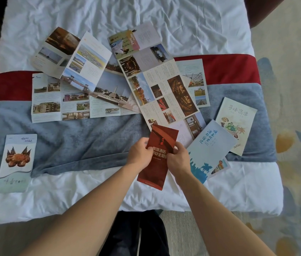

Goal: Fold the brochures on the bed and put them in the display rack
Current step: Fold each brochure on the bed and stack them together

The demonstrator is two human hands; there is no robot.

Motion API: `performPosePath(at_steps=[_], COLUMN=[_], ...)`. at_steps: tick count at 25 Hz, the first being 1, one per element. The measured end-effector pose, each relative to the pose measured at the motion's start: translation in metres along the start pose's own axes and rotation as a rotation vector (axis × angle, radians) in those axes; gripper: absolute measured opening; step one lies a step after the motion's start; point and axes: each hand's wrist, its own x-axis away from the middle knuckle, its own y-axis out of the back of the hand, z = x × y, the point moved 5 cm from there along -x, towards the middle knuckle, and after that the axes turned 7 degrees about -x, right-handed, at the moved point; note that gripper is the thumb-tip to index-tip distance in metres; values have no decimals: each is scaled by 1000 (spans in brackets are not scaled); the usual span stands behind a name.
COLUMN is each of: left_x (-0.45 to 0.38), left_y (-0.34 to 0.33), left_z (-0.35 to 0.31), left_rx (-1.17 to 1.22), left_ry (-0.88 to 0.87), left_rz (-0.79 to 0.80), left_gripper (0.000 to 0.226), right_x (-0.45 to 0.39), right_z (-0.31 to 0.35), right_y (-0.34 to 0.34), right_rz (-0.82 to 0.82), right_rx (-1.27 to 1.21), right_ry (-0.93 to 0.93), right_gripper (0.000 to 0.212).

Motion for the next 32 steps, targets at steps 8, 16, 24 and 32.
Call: performPosePath(at_steps=[8, 16, 24, 32], left_x=[17, 43, 53, 39], left_y=[22, 34, 75, 155], left_z=[-7, 4, 37, 131], left_rx=[-259, -337, -314, -264], left_ry=[-337, -388, -312, -324], left_rz=[-159, -46, -92, -121], left_gripper=[66, 59, 61, 60], right_x=[17, 38, 68, 105], right_z=[14, 31, 54, 59], right_y=[-13, -19, -67, -190], right_rz=[53, 108, 156, 132], right_rx=[472, 660, 679, 709], right_ry=[300, 370, 441, 485], right_gripper=[87, 79, 77, 69])
